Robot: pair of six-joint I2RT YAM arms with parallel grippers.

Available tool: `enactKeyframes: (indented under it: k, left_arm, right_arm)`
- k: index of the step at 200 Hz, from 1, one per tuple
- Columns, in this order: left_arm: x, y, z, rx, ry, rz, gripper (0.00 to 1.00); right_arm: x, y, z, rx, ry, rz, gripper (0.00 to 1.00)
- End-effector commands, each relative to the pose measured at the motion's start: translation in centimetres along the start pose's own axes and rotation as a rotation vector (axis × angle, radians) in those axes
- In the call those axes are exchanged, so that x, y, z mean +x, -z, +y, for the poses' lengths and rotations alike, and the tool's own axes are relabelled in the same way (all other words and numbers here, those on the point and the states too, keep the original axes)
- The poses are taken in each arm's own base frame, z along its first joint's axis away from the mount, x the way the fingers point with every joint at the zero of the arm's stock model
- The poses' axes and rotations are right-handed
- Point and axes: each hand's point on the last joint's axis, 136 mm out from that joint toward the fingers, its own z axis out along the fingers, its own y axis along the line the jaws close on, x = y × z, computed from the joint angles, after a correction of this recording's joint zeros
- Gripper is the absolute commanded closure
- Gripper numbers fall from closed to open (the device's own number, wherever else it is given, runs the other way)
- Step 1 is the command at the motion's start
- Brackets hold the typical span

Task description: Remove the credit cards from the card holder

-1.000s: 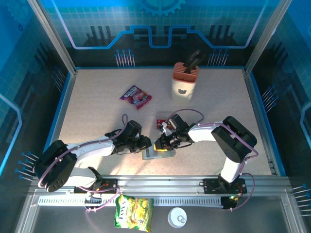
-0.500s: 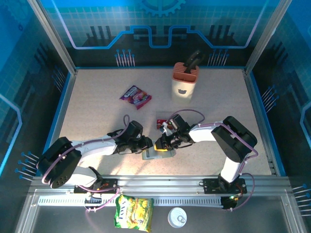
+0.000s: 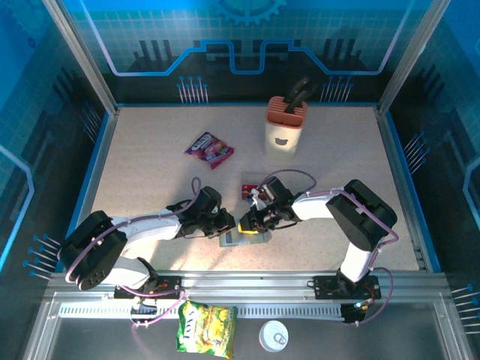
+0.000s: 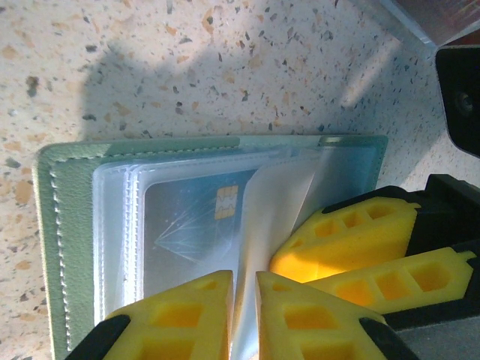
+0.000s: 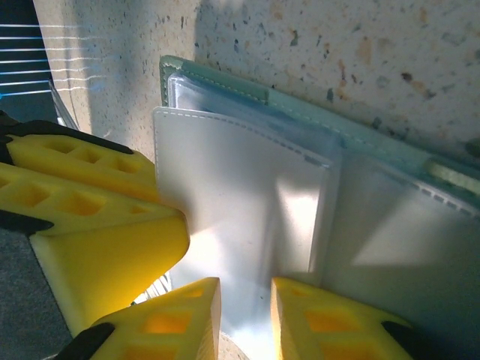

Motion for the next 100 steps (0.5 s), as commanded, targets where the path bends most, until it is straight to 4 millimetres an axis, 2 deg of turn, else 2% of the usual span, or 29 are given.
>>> enactKeyframes:
  k: [1,53,100]
  left_arm:
    - [0.3,0.6,-1.0,0.032,-0.013,0.008,0.85]
    - [-0.1,1.8,-2.7,0.045,-0.048,0.004,0.82]
    - [-0.2,1.7,-4.4,0.063,-0.075,0.029,0.83]
  right_arm:
    - [0.1,1.0,1.0,-0.029,0.003,-0.011,0.75]
    - [-0.7,3.1,3.2,0.005,0.044,-0.053,0.75]
    - [-1.0,4.8,4.1,0.054,0.068,-0.077,0.74]
